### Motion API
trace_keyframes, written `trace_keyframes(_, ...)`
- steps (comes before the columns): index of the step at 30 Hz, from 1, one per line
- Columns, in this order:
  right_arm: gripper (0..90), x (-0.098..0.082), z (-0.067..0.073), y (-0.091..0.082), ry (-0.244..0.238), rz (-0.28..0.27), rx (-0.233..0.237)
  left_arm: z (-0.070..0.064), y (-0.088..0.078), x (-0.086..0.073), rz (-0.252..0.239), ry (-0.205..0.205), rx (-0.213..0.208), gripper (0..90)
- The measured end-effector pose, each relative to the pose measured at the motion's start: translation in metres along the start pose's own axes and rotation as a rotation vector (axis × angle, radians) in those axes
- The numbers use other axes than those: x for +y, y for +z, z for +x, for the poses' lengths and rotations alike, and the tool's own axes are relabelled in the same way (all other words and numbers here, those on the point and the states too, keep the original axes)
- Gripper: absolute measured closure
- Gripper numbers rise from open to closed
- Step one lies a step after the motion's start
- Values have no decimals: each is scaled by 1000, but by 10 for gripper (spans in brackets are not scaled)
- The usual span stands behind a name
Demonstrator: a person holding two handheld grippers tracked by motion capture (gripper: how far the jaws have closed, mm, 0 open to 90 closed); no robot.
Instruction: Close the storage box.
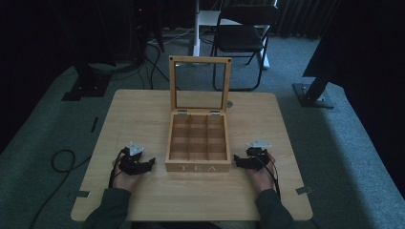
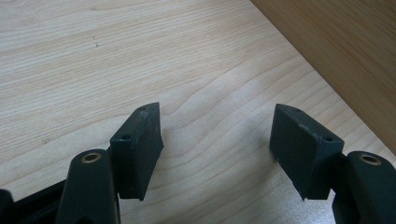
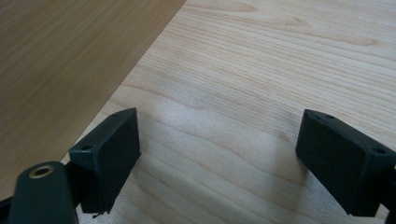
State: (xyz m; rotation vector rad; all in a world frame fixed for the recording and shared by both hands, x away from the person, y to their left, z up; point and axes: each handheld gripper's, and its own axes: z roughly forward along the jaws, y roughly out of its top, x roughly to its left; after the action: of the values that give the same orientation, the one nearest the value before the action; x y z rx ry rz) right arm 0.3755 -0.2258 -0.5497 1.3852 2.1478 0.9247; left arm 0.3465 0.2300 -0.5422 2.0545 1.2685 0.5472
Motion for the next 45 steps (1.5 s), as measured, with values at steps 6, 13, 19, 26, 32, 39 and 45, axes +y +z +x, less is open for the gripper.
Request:
trace_keyframes(6,137,0,0,0,1,-1,-2,0,0,0,-4,-1,1,344)
trace_keyframes(13,137,-1,0,-1,2,0,-2,0,0,-1,-7,-4,3,343)
trace_keyframes(19,168,-1,0,-1,2,-2,-3,-1,-1,2,13,-11,5,348)
trace_keyframes(26,336,6,0,-14,11,-3,8,1,-8,9,2,-15,-16,386)
trace_keyframes(32,378,21,3,-29,-16,-54,-5,2,-13,20,-21,0,-18,386)
trace_keyframes(39,415,38,0,-35,2,-76,41,3,-15,36,-41,11,-22,397)
trace_keyframes(45,431,51,0,-38,-10,-88,50,4,-18,50,-61,28,-24,399)
